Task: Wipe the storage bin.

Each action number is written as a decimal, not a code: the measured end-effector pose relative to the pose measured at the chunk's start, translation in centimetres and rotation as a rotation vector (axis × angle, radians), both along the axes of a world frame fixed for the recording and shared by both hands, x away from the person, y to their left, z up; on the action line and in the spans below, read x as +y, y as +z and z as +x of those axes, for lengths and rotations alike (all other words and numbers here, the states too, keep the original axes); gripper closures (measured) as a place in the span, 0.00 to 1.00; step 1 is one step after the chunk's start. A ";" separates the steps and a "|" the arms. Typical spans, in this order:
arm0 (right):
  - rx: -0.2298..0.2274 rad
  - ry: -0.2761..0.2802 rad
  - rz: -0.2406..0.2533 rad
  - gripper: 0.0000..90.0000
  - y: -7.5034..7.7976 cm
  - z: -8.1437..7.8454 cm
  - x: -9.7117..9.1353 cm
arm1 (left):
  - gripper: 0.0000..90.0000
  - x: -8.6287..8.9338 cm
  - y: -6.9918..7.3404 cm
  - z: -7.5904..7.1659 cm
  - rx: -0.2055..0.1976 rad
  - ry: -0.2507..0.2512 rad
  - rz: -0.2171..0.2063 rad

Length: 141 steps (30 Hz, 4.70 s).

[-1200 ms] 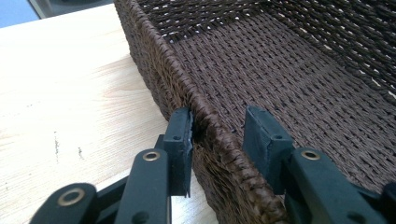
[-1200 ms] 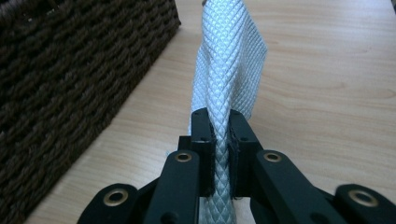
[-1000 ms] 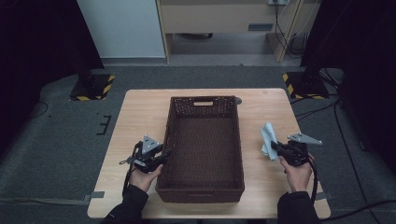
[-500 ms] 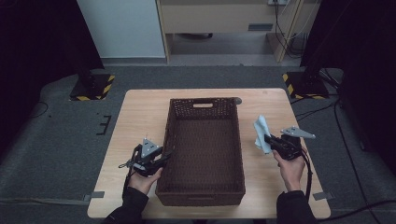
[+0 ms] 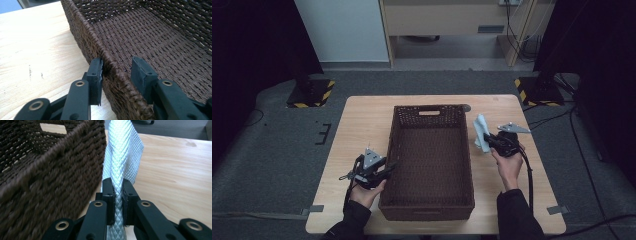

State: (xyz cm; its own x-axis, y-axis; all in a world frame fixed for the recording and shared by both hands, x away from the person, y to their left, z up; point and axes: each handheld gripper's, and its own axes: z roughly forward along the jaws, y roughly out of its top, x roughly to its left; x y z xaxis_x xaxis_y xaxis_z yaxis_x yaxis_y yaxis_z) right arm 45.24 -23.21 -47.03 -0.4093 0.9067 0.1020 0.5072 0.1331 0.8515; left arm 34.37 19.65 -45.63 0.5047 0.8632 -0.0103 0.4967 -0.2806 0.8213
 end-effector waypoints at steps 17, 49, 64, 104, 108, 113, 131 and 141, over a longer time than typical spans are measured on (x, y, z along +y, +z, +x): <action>0.101 0.057 -0.054 0.94 -5.1 3.6 3.2 | 0.67 0.0 0.0 0.0 0.005 0.001 -0.006; 0.022 0.107 -0.013 0.94 -2.7 3.9 3.0 | 0.68 0.0 0.0 0.0 0.005 0.010 -0.011; 0.056 0.124 -0.055 0.94 -2.5 4.2 3.1 | 0.70 -0.3 0.0 0.2 0.007 0.044 -0.017; -0.022 0.212 -0.018 0.94 0.7 0.4 2.4 | 0.48 0.3 0.4 -1.0 0.001 0.003 -0.034; 0.018 0.221 -0.028 0.94 -1.2 0.1 2.7 | 0.53 -0.1 0.0 -1.4 0.024 -0.013 -0.025; 0.128 0.203 -0.070 0.94 -4.7 0.5 3.2 | 0.59 -0.4 0.0 -1.4 0.017 0.016 -0.022; 0.005 0.248 -0.011 0.94 0.0 -0.7 2.0 | 0.71 -0.8 0.1 -0.2 0.001 0.079 -0.024; 0.136 0.249 -0.069 0.94 -3.6 -0.4 2.6 | 0.69 -0.7 -0.1 0.7 -0.009 0.078 -0.037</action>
State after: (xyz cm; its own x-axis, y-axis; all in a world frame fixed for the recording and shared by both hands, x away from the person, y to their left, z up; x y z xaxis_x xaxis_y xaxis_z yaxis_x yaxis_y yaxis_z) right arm 44.80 -20.66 -50.66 -0.6071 0.7866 0.1127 0.5601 0.3231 0.7628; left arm 35.09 18.98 -45.68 0.4359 0.8992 -0.0382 0.5082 -0.2109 0.8350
